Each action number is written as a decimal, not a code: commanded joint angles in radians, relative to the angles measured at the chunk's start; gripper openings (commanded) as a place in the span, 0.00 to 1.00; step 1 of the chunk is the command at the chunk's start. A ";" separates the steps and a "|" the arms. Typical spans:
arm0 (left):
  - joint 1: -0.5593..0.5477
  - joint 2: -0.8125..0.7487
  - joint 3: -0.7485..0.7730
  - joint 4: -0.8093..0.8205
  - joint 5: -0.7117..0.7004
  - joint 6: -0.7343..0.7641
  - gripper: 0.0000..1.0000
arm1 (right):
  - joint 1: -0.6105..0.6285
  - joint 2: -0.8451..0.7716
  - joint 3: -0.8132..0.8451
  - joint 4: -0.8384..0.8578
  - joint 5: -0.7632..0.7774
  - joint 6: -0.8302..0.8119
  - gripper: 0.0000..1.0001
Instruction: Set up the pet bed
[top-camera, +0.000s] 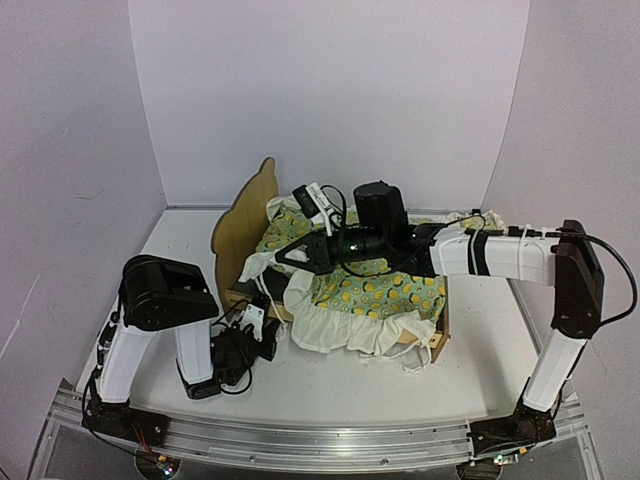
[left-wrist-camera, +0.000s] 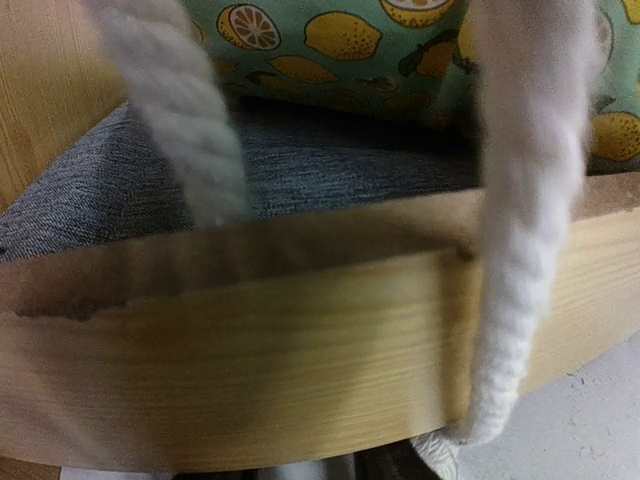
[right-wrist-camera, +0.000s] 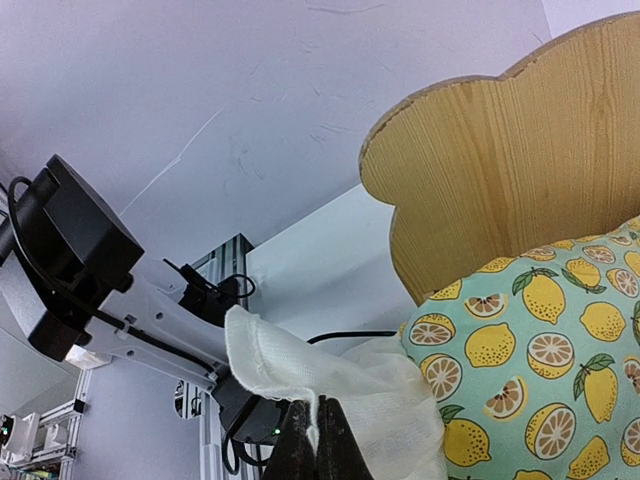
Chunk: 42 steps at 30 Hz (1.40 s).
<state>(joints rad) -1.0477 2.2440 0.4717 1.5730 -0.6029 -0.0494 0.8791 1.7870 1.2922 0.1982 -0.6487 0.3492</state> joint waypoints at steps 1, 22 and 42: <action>0.019 -0.012 0.049 0.191 -0.026 0.048 0.22 | 0.019 -0.035 0.062 0.027 0.007 0.000 0.00; -0.048 -0.483 -0.443 0.120 0.208 -0.230 0.00 | 0.021 -0.034 0.024 -0.002 0.058 -0.054 0.00; -0.046 -1.602 -0.296 -1.498 0.031 -0.606 0.00 | 0.098 0.267 0.268 -0.128 0.173 0.049 0.00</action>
<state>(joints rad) -1.0904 0.7296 0.0978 0.3771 -0.4801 -0.5533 0.9440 2.0579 1.5398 0.0719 -0.5163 0.3813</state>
